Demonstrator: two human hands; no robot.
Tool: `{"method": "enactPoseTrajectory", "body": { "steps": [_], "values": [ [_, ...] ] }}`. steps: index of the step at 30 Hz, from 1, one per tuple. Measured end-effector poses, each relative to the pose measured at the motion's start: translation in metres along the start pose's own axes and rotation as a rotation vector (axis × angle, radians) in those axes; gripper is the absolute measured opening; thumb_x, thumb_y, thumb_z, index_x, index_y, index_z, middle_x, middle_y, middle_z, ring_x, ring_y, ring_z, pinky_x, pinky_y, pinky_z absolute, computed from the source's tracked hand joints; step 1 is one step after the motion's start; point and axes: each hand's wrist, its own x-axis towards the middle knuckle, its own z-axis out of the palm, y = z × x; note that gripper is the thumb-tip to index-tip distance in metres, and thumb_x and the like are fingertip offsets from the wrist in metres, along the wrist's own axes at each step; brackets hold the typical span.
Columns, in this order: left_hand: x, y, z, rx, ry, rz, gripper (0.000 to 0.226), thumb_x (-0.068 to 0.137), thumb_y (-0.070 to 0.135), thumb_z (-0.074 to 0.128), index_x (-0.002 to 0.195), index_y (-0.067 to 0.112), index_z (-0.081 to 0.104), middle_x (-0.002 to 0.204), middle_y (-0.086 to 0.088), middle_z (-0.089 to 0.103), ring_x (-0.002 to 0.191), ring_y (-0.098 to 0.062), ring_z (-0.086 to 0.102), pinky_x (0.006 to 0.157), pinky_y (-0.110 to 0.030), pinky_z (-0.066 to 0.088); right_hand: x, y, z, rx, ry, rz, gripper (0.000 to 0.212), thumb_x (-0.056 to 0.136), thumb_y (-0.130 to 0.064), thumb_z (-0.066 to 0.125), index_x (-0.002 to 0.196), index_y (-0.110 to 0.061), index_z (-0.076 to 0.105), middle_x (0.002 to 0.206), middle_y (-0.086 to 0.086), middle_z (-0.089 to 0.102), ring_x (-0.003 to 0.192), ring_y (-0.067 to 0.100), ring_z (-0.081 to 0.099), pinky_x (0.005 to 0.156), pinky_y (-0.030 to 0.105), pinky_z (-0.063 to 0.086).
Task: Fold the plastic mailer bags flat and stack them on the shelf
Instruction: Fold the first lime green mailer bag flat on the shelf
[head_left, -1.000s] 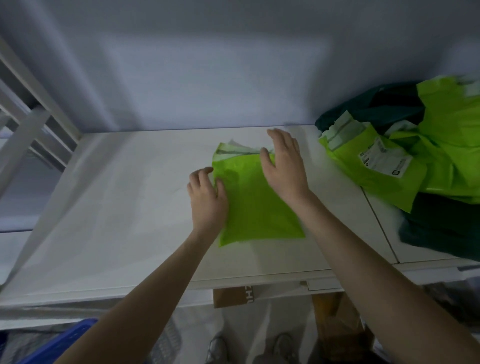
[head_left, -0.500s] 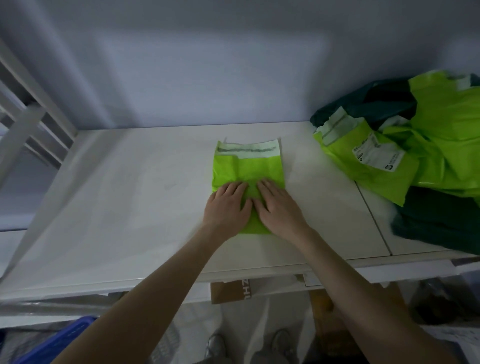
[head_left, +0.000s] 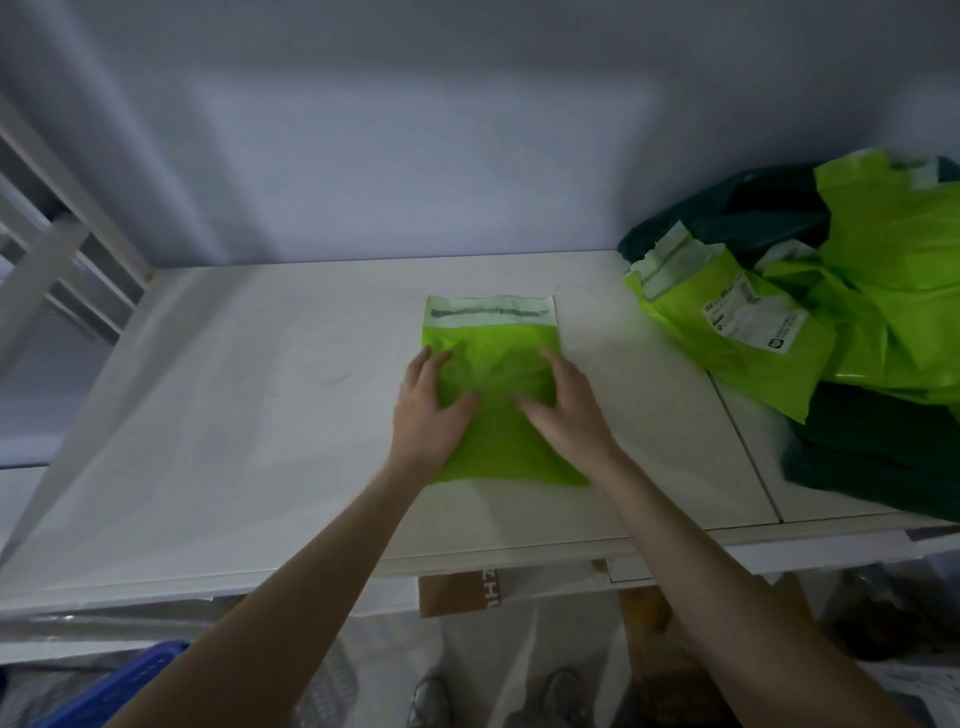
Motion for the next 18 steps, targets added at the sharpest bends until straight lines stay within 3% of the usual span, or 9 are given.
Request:
{"method": "enactPoseTrajectory", "body": {
  "steps": [4,9,13,18],
  "values": [
    [0.028,0.012,-0.007,0.304,0.075,0.198,0.050,0.096,0.032,0.039,0.143,0.013,0.036,0.153,-0.004,0.026,0.140,-0.022,0.024,0.113,-0.037,0.020,0.030,-0.007,-0.012,-0.250,0.143,-0.152,0.050,0.099,-0.023,0.039,0.145,-0.009,0.028,0.151,0.008,0.031,0.140,0.020,0.024,0.113,0.029,0.018],
    [0.063,0.012,0.007,0.648,-0.259,0.322,0.053,0.102,0.032,0.025,0.151,0.017,0.010,0.159,0.000,0.004,0.146,-0.017,0.002,0.118,-0.036,0.005,0.067,-0.007,0.011,-0.553,-0.036,-0.323,0.049,0.102,-0.023,0.028,0.147,-0.006,0.022,0.156,0.010,0.019,0.144,0.021,0.016,0.118,0.035,0.013],
    [0.067,-0.003,0.012,0.630,-0.368,0.194,0.052,0.102,0.036,0.022,0.151,0.023,0.009,0.159,0.008,-0.002,0.146,-0.013,-0.005,0.118,-0.036,-0.002,0.071,0.006,0.017,-0.570,-0.109,-0.299,0.049,0.100,-0.020,0.029,0.148,-0.010,0.025,0.157,0.005,0.016,0.145,0.018,0.013,0.117,0.033,0.012],
    [0.071,-0.005,0.012,0.590,-0.381,0.167,0.057,0.102,0.033,0.027,0.151,0.019,0.002,0.158,0.002,-0.008,0.145,-0.013,-0.010,0.117,-0.033,-0.006,0.069,0.006,0.017,-0.399,-0.109,-0.188,0.051,0.101,-0.017,0.028,0.150,-0.013,0.016,0.159,0.005,0.003,0.146,0.017,0.002,0.118,0.030,0.005]
  ]
}}
